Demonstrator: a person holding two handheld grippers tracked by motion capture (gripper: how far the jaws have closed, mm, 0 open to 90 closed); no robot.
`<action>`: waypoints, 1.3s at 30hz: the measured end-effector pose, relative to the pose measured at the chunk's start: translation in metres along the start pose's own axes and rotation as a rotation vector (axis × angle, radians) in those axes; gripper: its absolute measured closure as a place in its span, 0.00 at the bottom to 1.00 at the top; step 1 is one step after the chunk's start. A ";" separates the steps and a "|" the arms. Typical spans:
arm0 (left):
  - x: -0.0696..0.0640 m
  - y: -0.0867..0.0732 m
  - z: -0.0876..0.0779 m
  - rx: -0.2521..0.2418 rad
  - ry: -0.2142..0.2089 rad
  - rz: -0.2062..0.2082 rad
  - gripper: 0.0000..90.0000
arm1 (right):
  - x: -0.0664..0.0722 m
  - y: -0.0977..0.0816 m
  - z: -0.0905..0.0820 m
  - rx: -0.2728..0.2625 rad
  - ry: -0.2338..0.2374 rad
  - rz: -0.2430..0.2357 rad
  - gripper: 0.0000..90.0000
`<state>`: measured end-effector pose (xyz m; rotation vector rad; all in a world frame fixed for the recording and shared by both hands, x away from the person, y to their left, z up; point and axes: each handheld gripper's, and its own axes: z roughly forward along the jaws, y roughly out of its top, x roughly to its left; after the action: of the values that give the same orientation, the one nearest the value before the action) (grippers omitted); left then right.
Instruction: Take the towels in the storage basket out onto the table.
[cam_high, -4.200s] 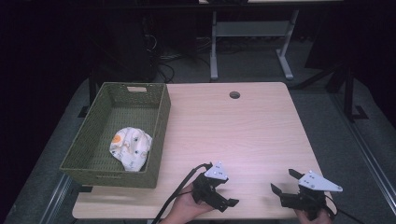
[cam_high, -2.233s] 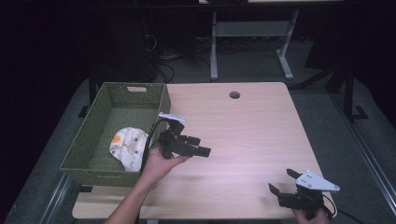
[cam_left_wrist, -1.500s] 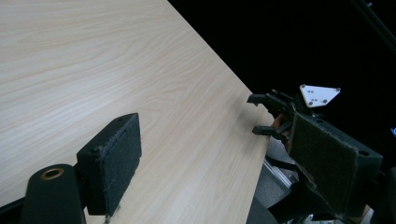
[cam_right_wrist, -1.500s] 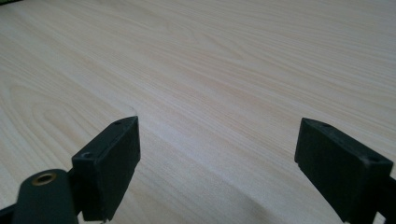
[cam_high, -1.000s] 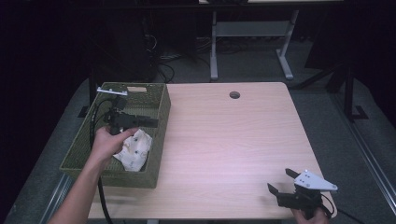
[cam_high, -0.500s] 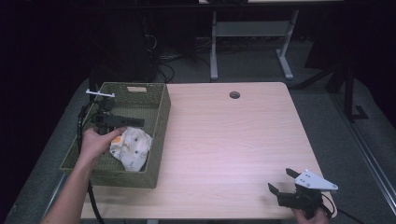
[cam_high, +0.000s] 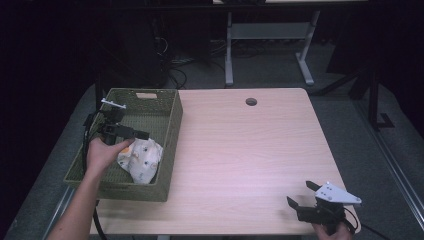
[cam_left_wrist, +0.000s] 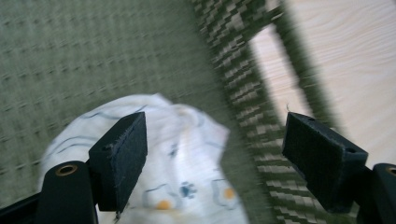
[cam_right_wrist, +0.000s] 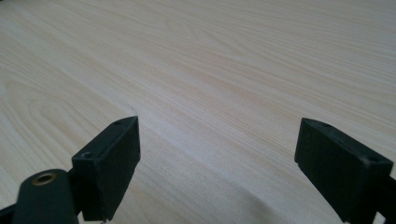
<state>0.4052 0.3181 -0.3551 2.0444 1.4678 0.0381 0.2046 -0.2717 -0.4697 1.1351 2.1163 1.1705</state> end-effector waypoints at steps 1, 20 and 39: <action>0.003 0.000 0.006 0.030 0.039 0.003 0.24 | 0.000 0.000 0.000 -0.001 0.000 0.000 0.15; 0.016 -0.004 0.049 0.282 0.253 0.003 0.27 | -0.001 -0.001 -0.001 -0.002 0.001 0.004 0.15; 0.000 -0.007 0.084 0.498 0.403 0.108 0.40 | 0.001 0.001 -0.002 -0.003 0.004 -0.002 0.15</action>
<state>0.4296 0.2811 -0.4263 2.6354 1.7353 0.1488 0.2033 -0.2713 -0.4681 1.1293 2.1173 1.1760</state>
